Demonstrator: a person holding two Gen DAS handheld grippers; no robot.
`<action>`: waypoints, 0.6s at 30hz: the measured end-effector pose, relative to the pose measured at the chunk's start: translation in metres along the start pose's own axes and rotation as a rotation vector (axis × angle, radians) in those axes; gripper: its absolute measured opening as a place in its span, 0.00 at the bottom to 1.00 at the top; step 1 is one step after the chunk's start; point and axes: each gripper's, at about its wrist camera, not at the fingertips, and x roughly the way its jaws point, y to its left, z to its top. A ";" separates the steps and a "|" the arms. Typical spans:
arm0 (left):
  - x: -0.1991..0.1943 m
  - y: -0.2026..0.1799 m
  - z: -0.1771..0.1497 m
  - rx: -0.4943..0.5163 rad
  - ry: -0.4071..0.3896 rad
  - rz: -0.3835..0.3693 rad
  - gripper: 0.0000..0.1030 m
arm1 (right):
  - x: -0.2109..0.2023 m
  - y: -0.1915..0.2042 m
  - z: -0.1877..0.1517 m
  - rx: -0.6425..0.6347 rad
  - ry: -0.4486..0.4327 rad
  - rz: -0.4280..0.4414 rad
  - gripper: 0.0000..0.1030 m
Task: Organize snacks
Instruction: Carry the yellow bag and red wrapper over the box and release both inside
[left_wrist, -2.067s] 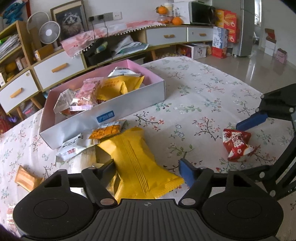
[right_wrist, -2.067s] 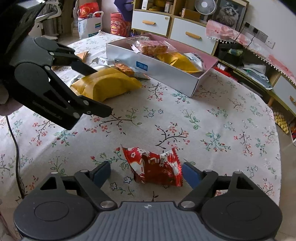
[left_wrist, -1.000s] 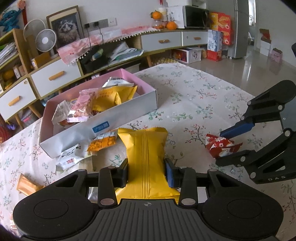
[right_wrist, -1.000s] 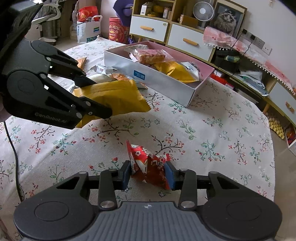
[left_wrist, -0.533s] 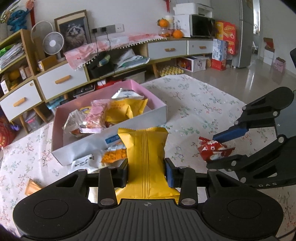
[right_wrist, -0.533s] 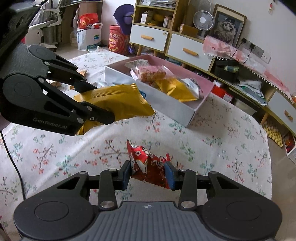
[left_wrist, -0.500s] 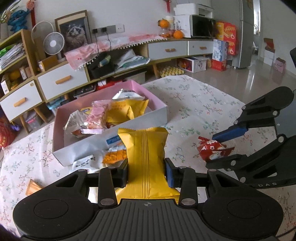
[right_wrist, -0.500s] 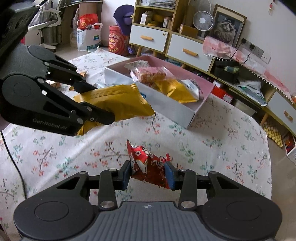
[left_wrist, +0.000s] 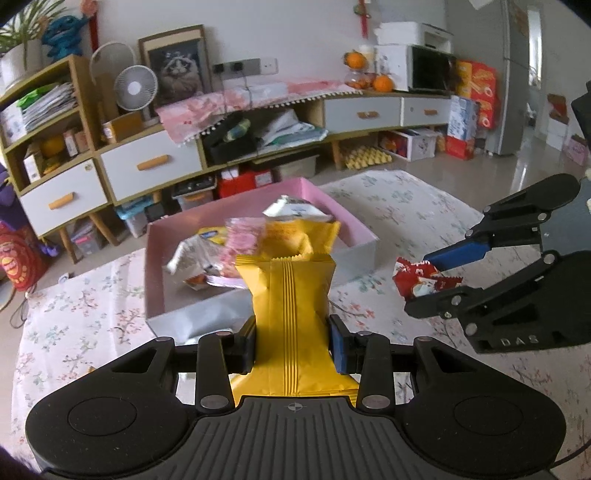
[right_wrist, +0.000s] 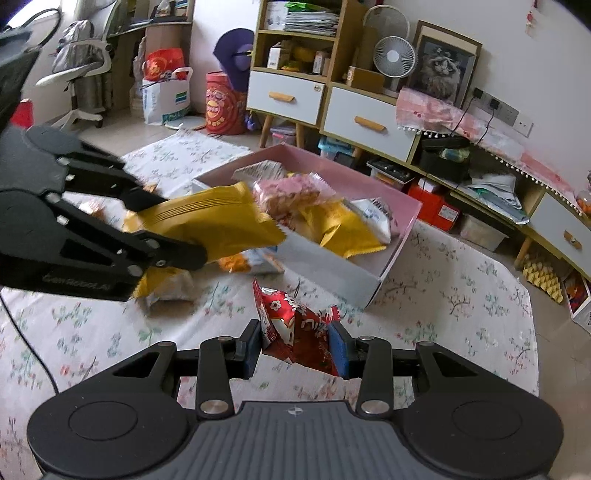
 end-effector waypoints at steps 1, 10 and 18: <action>0.000 0.003 0.003 -0.004 -0.002 0.004 0.35 | 0.002 -0.002 0.003 0.009 -0.003 -0.002 0.14; 0.015 0.045 0.040 -0.024 -0.018 0.071 0.35 | 0.029 -0.028 0.040 0.141 -0.036 -0.015 0.14; 0.058 0.086 0.064 -0.057 0.017 0.117 0.35 | 0.059 -0.040 0.056 0.224 -0.046 -0.021 0.14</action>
